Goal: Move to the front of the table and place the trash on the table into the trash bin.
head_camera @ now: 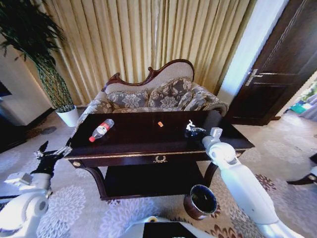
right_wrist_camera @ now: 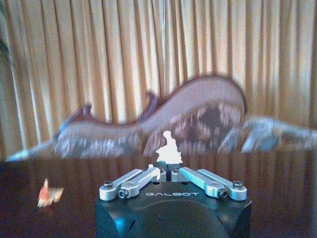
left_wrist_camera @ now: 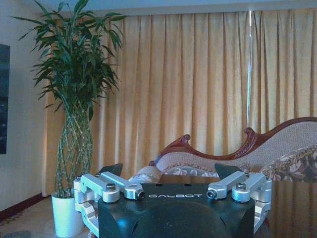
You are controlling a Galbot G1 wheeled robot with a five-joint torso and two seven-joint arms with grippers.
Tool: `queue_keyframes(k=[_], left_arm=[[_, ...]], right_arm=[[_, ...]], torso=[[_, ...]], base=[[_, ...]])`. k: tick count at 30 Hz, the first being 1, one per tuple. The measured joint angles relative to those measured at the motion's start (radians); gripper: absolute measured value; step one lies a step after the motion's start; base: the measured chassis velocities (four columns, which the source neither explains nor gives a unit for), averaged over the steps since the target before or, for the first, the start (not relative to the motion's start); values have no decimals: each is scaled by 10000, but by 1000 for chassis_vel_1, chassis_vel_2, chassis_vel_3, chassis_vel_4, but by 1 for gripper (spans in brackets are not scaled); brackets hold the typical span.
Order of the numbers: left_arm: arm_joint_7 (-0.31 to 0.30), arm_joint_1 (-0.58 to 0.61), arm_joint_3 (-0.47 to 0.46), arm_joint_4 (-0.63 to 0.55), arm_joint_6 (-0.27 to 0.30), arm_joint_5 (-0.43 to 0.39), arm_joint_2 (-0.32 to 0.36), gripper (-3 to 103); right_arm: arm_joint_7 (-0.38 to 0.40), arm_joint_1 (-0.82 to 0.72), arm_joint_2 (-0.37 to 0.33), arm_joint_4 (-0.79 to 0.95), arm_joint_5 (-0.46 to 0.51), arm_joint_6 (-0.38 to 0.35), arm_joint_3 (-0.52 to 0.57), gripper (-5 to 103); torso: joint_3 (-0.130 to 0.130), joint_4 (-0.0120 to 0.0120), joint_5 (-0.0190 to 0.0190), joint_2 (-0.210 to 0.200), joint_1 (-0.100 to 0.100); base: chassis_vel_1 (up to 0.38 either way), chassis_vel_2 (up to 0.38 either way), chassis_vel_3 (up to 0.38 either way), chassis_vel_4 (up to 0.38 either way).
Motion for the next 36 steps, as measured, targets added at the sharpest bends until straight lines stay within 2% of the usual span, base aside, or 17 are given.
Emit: queue_keyframes(k=[2,3,5,8,36], left_arm=[[1,0,1,17,-92,-6,-2,100],[1,0,1,17,-92,-6,-2,100],[2,-5,5,48,-118,-12,-3,100],[5,-32,22,78,-142,-25,1,100],[61,-50,6,117,-155,-203,97,100]], right_arm=[[-19,-154,31,-141,-336,1011,73,0],[-19,-154,31,-141,-336,1011,73,0],[-19,-350,42,-245,-524,1576,166,0],[-22,-538,38,-251,-577,1752,251,0],[380,-748,-31,172,-575,1377,343,0]], torso=[[0,0,0,0,-1],[0,0,0,0,-1],[0,0,1,0,0],[0,-1,1,0,0],[1,-1,0,0,1]], base=[[0,0,0,0],[0,0,0,0],[0,0,0,0],[0,0,0,0],[12,-16,-14,12]])
